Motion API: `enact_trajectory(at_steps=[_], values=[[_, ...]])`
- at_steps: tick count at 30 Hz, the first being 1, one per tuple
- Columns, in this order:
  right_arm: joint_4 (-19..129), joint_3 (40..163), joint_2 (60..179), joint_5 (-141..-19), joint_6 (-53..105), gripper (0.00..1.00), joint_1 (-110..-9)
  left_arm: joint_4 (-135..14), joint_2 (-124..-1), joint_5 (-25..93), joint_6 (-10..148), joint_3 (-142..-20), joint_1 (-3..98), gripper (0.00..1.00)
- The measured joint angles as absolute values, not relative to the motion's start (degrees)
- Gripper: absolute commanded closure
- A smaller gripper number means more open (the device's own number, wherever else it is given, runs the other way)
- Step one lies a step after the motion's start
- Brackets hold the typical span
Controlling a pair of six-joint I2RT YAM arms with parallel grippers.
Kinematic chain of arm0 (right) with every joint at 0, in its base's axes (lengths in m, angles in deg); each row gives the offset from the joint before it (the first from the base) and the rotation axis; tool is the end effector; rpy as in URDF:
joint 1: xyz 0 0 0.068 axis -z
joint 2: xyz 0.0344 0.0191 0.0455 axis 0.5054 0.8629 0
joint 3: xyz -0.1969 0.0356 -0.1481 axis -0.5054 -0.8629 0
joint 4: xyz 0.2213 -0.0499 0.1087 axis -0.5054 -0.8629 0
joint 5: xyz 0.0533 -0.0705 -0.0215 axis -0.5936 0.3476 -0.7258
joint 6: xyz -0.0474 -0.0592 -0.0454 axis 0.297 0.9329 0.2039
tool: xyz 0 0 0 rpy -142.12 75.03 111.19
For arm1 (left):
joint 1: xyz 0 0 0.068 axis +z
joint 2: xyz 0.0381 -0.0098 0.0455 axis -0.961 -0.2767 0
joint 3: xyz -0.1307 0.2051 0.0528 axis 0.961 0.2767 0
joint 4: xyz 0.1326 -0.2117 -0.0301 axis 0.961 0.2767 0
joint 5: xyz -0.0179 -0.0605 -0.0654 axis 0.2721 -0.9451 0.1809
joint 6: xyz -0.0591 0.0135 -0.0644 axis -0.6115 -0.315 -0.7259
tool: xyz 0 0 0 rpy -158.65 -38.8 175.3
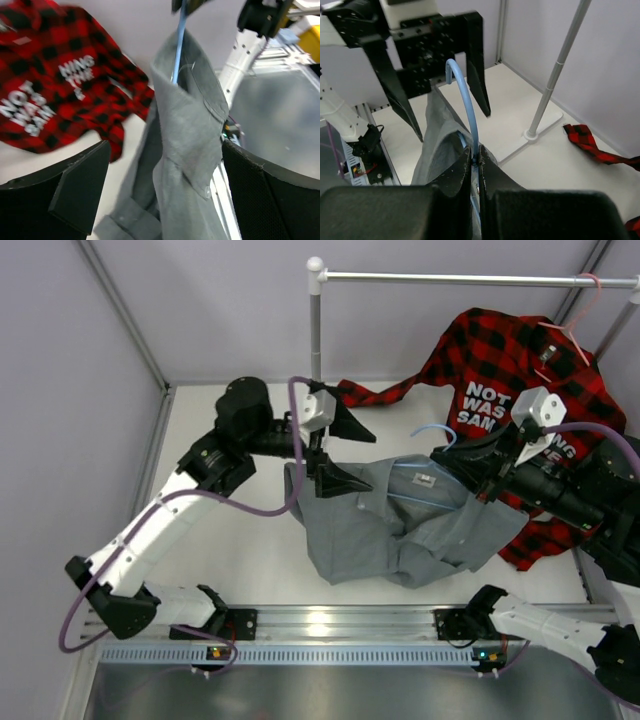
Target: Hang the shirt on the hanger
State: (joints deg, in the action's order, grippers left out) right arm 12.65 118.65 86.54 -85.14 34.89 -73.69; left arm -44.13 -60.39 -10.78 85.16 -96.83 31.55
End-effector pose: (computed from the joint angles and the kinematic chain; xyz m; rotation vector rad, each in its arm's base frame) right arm 0.0881 0.1062 0.5025 -0.7745 1.3952 0.7328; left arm 0.1663 -0.2371 0.4629 1.3095 1.0857 -1.2211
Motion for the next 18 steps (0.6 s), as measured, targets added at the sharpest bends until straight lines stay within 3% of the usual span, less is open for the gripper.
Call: enact_trajectory(at_steps=[7,14,15,16,17,18], values=[[11.69,118.56,86.8,-87.78,35.87,1.0,-73.69,-41.36,-66.45,-20.55,83.92,-96.83,31.63,0.21],[11.58,118.56,87.41,-88.92,36.26,1.0,-73.69,-41.31,-68.48,-23.54,82.43,-96.83,31.63,0.54],[11.56,118.56,87.48,-88.96,36.29,1.0,-73.69,-41.29,-68.83,-23.69,82.32,-96.83,31.63,0.75],[11.56,118.54,87.52,-89.0,36.29,1.0,-73.69,-41.27,-69.07,-23.78,82.04,-96.83,31.63,0.89],[11.54,118.52,87.54,-89.0,36.37,1.0,-73.69,-41.29,-69.31,-23.98,82.19,-96.83,31.63,1.0],[11.56,118.41,87.52,-89.05,36.35,1.0,-73.69,-41.23,-69.47,-24.02,82.19,-96.83,31.63,1.0]])
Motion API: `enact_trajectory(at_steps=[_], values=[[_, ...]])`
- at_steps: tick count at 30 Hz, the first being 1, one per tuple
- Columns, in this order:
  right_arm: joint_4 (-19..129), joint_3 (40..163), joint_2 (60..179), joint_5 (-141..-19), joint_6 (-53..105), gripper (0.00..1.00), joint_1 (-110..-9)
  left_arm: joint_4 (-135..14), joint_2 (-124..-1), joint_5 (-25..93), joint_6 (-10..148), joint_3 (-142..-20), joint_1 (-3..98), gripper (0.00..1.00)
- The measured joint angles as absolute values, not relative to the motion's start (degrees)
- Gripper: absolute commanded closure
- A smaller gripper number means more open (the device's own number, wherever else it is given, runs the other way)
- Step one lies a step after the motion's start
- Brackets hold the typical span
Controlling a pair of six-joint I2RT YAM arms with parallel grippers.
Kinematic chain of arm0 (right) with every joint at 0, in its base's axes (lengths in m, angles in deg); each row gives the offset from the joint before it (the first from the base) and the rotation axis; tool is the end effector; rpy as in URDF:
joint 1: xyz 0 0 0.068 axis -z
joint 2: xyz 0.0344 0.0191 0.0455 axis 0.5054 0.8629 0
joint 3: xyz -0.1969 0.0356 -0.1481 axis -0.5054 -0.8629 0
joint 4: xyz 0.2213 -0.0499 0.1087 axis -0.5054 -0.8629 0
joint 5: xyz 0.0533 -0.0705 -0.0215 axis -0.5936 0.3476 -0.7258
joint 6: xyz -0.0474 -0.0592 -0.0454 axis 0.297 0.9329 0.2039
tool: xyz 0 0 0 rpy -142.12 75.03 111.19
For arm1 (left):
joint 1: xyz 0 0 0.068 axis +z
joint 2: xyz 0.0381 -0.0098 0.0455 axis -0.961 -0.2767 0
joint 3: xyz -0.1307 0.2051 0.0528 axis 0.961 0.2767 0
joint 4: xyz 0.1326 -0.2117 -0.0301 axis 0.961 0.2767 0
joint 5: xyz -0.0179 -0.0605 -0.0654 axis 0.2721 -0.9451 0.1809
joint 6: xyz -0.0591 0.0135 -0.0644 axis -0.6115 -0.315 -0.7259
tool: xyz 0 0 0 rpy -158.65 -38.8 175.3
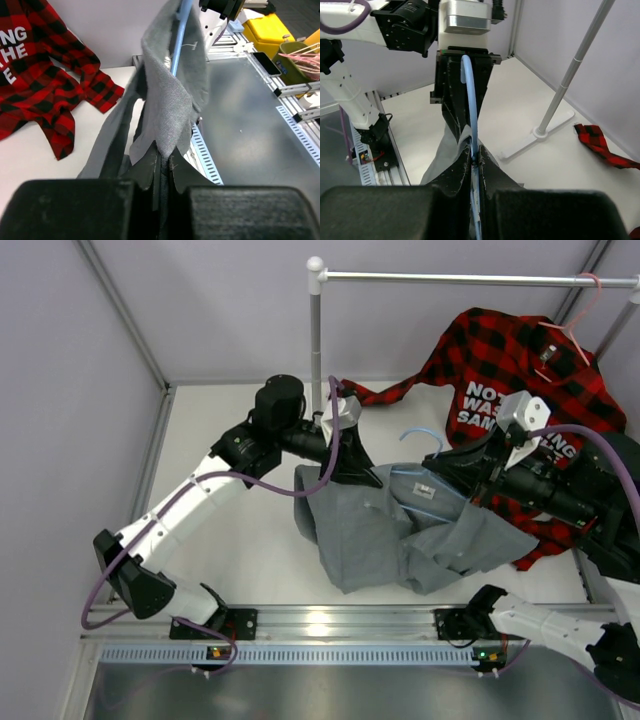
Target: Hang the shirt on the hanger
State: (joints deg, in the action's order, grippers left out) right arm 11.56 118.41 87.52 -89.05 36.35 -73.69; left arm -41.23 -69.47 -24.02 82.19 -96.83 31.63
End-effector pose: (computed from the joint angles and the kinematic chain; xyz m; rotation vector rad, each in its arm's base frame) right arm 0.0890 0.1142 0.4965 -0.8560 1.4002 0.7623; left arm 0.1867 -0.2675 0.4140 1.4591 1.2166 -1.5083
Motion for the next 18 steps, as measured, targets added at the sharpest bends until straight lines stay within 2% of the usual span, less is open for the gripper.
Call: enact_trajectory(at_steps=[5,9,12,18], values=[[11.78,117.23,87.0,-89.86,36.26,0.98,-73.69,-41.27,-69.86,-24.28,83.87,-96.37,31.66,1.0],[11.86,114.21,85.07,-90.19,35.65,0.29,-73.67,-40.46,-69.27,-25.18,86.54,-94.62,31.66,1.0],[10.77,110.6,81.27,-88.98,36.39,0.25,-73.69,-39.0,-68.46,-26.93,88.18,-93.93,32.09,1.0],[1.59,106.87,69.62,-83.87,36.24,0.28,-73.67,-37.47,-65.29,-29.38,89.4,-92.59,33.4,1.0]])
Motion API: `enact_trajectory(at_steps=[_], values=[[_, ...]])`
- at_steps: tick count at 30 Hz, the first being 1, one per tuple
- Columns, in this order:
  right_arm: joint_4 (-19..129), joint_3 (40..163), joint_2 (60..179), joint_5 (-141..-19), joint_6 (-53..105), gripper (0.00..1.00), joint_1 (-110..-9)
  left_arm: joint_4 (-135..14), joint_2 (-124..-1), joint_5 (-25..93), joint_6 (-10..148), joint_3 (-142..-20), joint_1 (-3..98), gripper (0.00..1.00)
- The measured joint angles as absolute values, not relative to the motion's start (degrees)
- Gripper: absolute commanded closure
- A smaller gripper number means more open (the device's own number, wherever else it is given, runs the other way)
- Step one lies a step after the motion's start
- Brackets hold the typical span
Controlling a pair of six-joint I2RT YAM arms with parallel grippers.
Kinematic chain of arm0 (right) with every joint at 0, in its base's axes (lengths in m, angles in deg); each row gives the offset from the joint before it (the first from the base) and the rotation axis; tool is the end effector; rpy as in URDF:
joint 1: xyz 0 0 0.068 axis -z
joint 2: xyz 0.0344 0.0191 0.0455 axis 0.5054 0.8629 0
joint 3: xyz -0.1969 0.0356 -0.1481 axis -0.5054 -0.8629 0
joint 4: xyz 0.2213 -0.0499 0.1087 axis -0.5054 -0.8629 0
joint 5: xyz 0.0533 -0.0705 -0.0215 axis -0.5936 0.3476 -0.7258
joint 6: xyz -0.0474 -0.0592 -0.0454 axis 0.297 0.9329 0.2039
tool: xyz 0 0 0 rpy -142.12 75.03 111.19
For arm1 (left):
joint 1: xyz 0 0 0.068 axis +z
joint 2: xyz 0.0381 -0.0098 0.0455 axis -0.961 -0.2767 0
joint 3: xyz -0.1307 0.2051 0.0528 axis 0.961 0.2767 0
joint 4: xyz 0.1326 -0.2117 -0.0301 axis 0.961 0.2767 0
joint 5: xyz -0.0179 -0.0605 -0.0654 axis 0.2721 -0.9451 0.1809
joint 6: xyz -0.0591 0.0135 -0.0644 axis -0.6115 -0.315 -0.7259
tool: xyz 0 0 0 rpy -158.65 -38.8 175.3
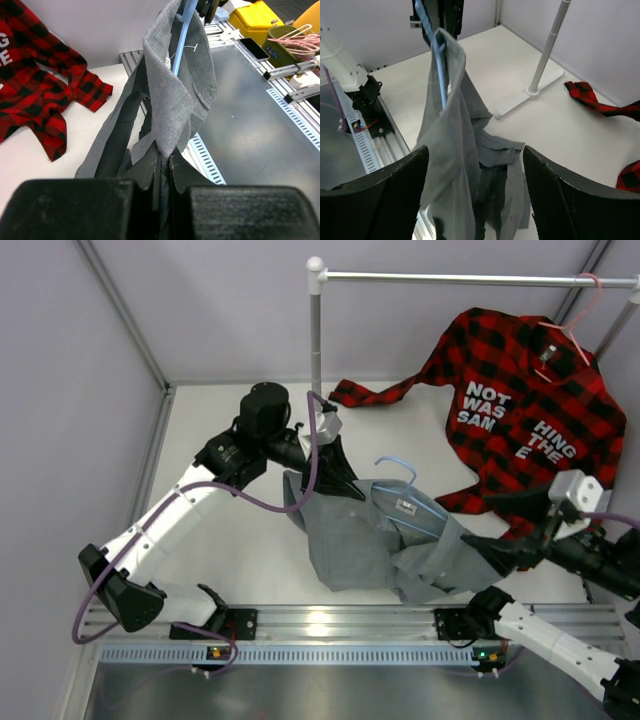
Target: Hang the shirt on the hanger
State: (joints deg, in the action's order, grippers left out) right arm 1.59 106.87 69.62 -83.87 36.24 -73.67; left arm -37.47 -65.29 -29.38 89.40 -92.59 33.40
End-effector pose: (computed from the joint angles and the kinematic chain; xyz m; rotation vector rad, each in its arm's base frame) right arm 0.0425 0.0608 0.4433 -0.8091 1.4904 0.6861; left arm 0.1739 -0.2471 0.4057 1.5356 1.1294 -1.5124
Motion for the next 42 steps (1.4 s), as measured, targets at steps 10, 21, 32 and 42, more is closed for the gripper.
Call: enact_trajectory(at_steps=[10,21,32,42], values=[[-5.25,105.8,68.13,-92.85,38.23,0.36,-73.69,-37.07,-64.24,-31.45,88.86,-92.55,33.56,1.0],[-4.57,105.01,76.53,-96.87,40.2,1.0,-73.67,-36.98,-64.24,-29.22,86.87,-92.55,33.67,0.87],[-4.64,111.96,76.18,-79.13,36.96,1.0,-73.69,-38.21,-57.84,12.15,73.97,-97.47,34.41,0.02],[1.18,141.75,92.0,-49.51,35.39,1.0,-73.69,-39.85,-33.12,57.53,68.4,-89.84,34.76,0.02]])
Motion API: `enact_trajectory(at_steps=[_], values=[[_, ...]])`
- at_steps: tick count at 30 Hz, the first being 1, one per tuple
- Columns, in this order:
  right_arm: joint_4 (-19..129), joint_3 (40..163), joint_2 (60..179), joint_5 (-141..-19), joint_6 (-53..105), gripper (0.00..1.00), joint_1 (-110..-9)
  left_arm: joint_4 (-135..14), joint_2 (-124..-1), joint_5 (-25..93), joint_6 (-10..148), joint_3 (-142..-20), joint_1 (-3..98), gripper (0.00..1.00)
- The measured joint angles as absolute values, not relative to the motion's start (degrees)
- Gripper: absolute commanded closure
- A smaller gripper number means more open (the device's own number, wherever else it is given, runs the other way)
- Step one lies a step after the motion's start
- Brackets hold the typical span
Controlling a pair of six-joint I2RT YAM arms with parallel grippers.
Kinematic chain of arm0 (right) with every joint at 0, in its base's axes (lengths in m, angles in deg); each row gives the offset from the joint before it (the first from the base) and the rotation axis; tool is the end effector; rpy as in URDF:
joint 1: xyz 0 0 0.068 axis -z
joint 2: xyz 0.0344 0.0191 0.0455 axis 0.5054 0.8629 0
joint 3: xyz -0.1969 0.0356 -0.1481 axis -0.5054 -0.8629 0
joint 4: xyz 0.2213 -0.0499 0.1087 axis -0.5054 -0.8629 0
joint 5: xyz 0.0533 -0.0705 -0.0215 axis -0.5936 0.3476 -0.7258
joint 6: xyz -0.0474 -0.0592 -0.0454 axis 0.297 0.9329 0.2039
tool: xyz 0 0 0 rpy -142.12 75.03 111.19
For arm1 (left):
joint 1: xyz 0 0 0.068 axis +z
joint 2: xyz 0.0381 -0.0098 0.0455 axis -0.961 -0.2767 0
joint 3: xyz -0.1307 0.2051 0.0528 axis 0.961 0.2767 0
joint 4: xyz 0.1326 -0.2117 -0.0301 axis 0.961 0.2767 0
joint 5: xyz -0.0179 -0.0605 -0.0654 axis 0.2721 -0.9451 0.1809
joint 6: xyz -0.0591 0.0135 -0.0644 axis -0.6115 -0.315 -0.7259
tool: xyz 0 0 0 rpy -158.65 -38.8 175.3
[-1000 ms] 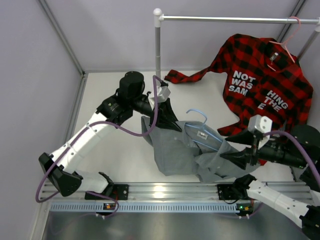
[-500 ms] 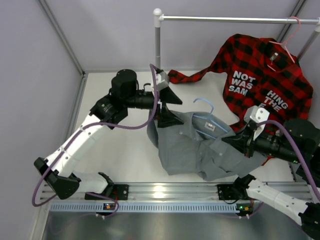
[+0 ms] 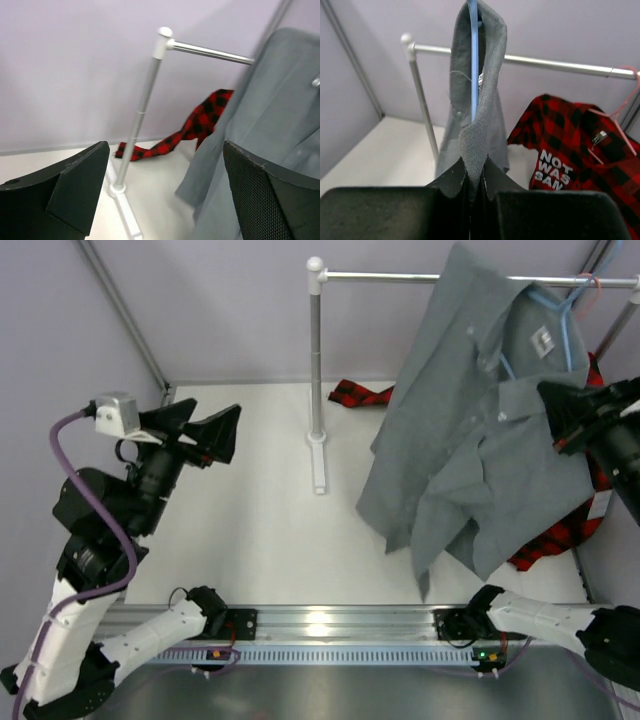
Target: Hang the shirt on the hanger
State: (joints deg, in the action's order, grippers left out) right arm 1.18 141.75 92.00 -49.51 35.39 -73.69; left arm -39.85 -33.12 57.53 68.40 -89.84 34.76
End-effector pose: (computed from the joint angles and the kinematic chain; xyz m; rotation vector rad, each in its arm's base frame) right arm 0.0797 0.0325 0.5607 -0.2471 1.4364 0.2897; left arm 0.1321 -0.0813 0.5132 0.0730 1.3066 -0.6048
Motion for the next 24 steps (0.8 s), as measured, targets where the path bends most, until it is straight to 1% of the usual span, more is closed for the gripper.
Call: enact_trajectory(at_steps=[4,6,14,19,24], values=[[4.56,152.9,100.13,-45.68,35.21,1.0,-73.69,-39.08,-27.52,64.37,69.89,-83.7,34.76,0.02],[5.37,154.6,102.23,-45.36,35.11,1.0,-73.69,-37.05,-26.76,66.42,70.61,-80.5,34.76,0.02],[3.03,149.62,101.53,-47.65,31.06,1.0,-73.69,-28.07,-23.22,68.32,72.44,-69.38,34.74,0.02],[0.41,149.66,100.11,-49.95,28.07,1.0,-73.69,-26.95,-19.7,69.77,73.14,-67.04,34.74,0.02],[-2.28,149.75,98.82,-50.41,25.05,1.0,-73.69,-27.02,-20.59,70.84,73.45,-66.08,34.85,0.02]])
